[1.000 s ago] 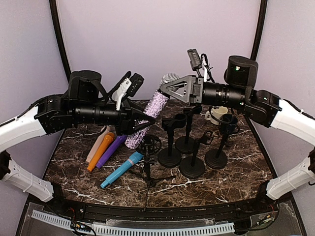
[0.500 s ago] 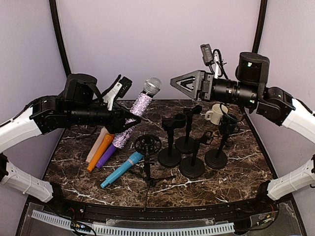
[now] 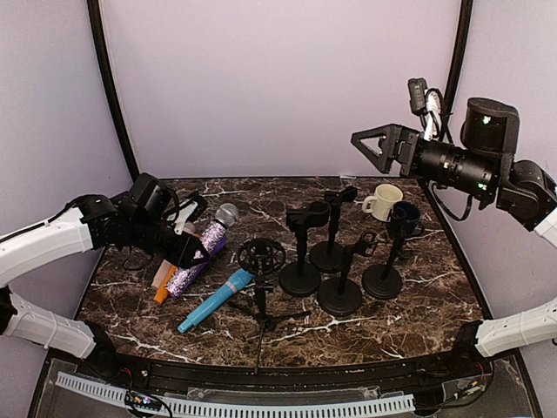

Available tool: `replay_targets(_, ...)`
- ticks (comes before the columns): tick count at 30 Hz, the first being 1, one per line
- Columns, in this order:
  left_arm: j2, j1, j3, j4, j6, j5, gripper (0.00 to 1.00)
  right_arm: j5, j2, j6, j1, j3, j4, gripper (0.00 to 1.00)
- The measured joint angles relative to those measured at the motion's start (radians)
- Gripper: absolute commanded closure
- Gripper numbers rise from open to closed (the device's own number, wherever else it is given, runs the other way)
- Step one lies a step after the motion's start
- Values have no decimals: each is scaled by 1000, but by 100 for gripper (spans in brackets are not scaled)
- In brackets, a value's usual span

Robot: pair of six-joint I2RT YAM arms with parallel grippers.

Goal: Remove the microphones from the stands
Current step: Place the microphone at the center of the board.

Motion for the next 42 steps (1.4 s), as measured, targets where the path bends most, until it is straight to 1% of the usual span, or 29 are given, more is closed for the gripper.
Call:
replay_targets(3, 41, 0, -35, -3, 21, -3, 91, 15, -1, -4, -13, -18, -12, 6)
replay_targets(9, 108, 0, -50, 11, 57, -8, 86, 30, -8, 11, -26, -53, -13, 6)
replay_targets(13, 146, 0, -63, 31, 80, -11, 86, 39, -25, 24, -31, -92, -15, 5)
replay_targets(23, 286, 4, -91, 64, 126, -39, 86, 38, -50, 47, -42, -117, -13, 5)
replay_targets(25, 303, 8, -92, 69, 130, -45, 85, 34, -50, 52, -44, -124, -13, 5)
replay_targets(27, 317, 13, -92, 82, 134, -47, 82, 32, -50, 57, -45, -132, -13, 5)
replay_targets(32, 348, 21, -92, 106, 138, -47, 70, 31, -53, 66, -45, -149, -14, 6)
replay_targets(35, 372, 23, -92, 116, 143, -43, 66, 31, -59, 75, -45, -157, -14, 6)
replay_targets(39, 397, 24, -93, 120, 144, -40, 53, 32, -68, 79, -45, -157, -15, 6)
replay_targets(42, 401, 25, -93, 121, 148, -40, 46, 33, -76, 81, -45, -157, -15, 6)
